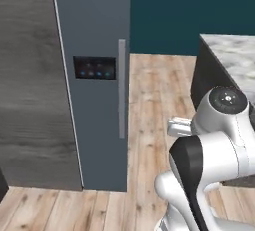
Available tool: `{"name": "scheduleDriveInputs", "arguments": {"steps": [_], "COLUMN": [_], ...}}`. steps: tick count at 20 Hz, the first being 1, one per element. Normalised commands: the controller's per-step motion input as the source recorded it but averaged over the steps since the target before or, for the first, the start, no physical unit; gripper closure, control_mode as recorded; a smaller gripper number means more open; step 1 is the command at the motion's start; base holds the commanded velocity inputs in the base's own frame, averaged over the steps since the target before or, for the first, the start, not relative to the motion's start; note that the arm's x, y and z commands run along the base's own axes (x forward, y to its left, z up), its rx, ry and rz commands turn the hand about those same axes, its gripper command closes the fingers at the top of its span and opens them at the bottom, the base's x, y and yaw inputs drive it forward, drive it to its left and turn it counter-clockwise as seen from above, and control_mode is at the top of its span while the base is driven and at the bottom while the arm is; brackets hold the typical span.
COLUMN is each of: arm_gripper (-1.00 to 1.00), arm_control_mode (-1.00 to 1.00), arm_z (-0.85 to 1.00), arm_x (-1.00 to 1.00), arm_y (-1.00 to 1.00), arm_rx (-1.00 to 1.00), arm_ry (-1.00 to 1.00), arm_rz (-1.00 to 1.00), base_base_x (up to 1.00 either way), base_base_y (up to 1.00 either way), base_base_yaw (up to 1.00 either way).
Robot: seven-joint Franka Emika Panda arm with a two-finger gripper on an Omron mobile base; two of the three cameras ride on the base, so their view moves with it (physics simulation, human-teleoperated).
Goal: Take the bell pepper, peach, and chicken drumstick from the freezer and place them in the bowl on the counter.
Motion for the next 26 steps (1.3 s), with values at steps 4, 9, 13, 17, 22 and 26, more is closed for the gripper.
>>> {"name": "scheduleDriveInputs", "arguments": {"steps": [4,9,13,17,22,26], "arm_gripper": [-1.0,-1.0,-1.0,-1.0,-1.0,-1.0], "arm_control_mode": [1.0,1.0,1.0,1.0,1.0,1.0], "arm_z": [0.0,0.0,0.0,0.0,0.0,0.0], "arm_x": [0.0,0.0,0.0,0.0,0.0,0.0], "arm_y": [0.0,0.0,0.0,0.0,0.0,0.0], "arm_rx": [0.0,0.0,0.0,0.0,0.0,0.0], "arm_ry": [0.0,0.0,0.0,0.0,0.0,0.0], "arm_rz": [0.0,0.0,0.0,0.0,0.0,0.0], "base_base_x": [0.47,0.98,0.88,0.4,0.35,0.88], "base_base_y": [-0.55,-0.47,-0.6,-0.66,-0.3,0.04], "base_base_yaw": [-0.26,0.0,-0.01,-0.11,-0.2,0.01]}}
